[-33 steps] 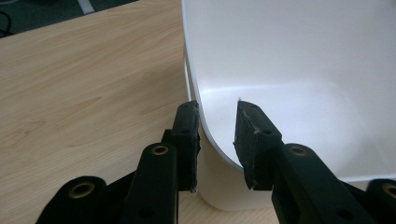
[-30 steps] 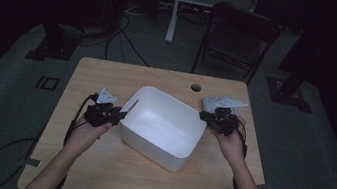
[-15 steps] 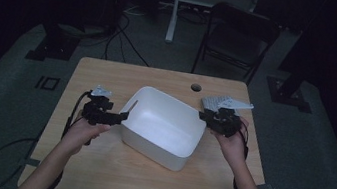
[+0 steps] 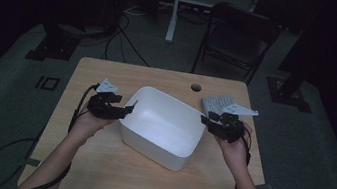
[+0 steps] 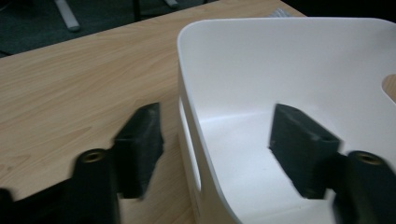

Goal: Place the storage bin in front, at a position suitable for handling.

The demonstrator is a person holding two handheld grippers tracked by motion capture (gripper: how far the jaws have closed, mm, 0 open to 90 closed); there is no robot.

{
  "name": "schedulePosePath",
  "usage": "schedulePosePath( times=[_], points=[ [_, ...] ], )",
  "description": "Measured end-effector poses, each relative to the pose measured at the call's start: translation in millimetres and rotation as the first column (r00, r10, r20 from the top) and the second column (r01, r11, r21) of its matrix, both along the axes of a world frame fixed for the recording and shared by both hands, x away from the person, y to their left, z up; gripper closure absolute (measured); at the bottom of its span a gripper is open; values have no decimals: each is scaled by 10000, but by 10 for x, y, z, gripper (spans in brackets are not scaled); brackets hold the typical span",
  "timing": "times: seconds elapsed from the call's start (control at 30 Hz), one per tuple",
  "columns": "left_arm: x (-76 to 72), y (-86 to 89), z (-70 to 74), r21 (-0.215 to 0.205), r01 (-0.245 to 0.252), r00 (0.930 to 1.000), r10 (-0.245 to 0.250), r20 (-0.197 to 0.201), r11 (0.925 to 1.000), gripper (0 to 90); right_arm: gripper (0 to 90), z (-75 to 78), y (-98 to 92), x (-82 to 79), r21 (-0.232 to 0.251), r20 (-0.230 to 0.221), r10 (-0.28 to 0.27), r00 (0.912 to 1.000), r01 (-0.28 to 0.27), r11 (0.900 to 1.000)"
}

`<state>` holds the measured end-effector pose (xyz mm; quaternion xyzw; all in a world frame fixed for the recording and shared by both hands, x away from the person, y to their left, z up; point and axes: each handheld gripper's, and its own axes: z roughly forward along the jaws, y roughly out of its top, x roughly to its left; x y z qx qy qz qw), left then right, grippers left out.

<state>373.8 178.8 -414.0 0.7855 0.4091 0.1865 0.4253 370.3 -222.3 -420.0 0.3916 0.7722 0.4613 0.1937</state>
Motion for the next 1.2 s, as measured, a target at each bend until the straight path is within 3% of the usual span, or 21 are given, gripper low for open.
schedulePosePath(
  times=[0.1,0.2,0.47,0.6,0.8,0.9,1.03,1.2],
  points=[
    [49,-34,-36,178,38,9999,-36,-136,9998,529,598,-40,-1,32,37,-123,16,9999,-16,10000],
    [74,-69,-61,325,-34,9998,41,-192,9995,582,617,-50,1,69,118,-209,-29,9998,31,9999],
    [63,-64,-92,667,-348,9992,361,-171,9972,772,725,-97,7,190,-396,-260,-155,9995,145,9991],
    [18,-33,-117,663,-290,9993,306,-234,9974,791,766,-113,30,223,-503,-282,10,9996,-24,9987],
    [-85,-52,-111,1029,-470,9987,487,-144,9936,798,814,-121,113,280,-878,-302,186,9994,-212,9959],
    [-147,-25,-121,792,-625,9977,643,-203,9949,797,828,-116,132,309,-1051,-280,415,9987,-442,9935],
    [-243,26,-136,477,-710,9970,724,-286,9963,792,830,-112,148,357,-872,-458,591,9972,-629,9942],
    [-363,23,-136,545,-920,9952,936,-270,9943,779,823,-92,206,422,-968,-573,751,9955,-804,9920]
  ],
)
